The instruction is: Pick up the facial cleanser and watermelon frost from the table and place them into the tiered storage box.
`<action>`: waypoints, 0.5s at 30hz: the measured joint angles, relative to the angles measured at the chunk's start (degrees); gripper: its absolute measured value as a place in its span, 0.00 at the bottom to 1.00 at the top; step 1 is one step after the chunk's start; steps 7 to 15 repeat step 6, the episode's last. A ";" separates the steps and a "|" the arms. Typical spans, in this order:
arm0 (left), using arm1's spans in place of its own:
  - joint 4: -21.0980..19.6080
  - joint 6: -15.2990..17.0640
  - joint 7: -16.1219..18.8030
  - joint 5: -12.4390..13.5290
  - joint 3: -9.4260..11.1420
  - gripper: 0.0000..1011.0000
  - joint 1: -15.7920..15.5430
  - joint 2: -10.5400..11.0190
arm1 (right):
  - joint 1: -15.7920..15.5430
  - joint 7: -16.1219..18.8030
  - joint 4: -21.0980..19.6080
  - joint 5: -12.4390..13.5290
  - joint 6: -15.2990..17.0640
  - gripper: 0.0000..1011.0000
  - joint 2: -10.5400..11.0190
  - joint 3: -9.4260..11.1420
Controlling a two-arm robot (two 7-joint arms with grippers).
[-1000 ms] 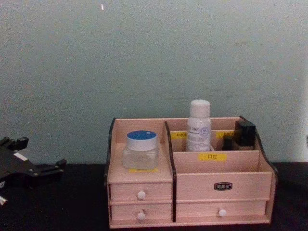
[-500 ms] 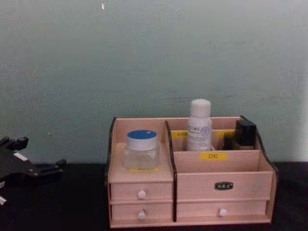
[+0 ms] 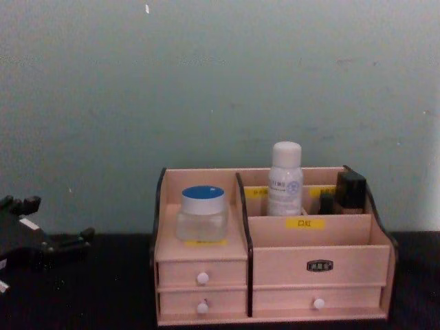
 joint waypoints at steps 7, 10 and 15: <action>0.00 0.00 0.00 0.00 0.00 0.99 0.00 0.00 | -0.07 -0.10 -0.13 -0.02 0.00 0.99 0.03 0.00; 0.00 0.00 0.00 0.00 0.00 0.99 0.00 0.00 | -0.07 -0.10 -0.13 -0.02 0.00 0.99 0.03 0.00; 0.00 0.00 0.00 0.00 0.00 0.99 0.00 0.00 | -0.07 -0.10 -0.13 -0.02 0.00 0.99 0.03 0.00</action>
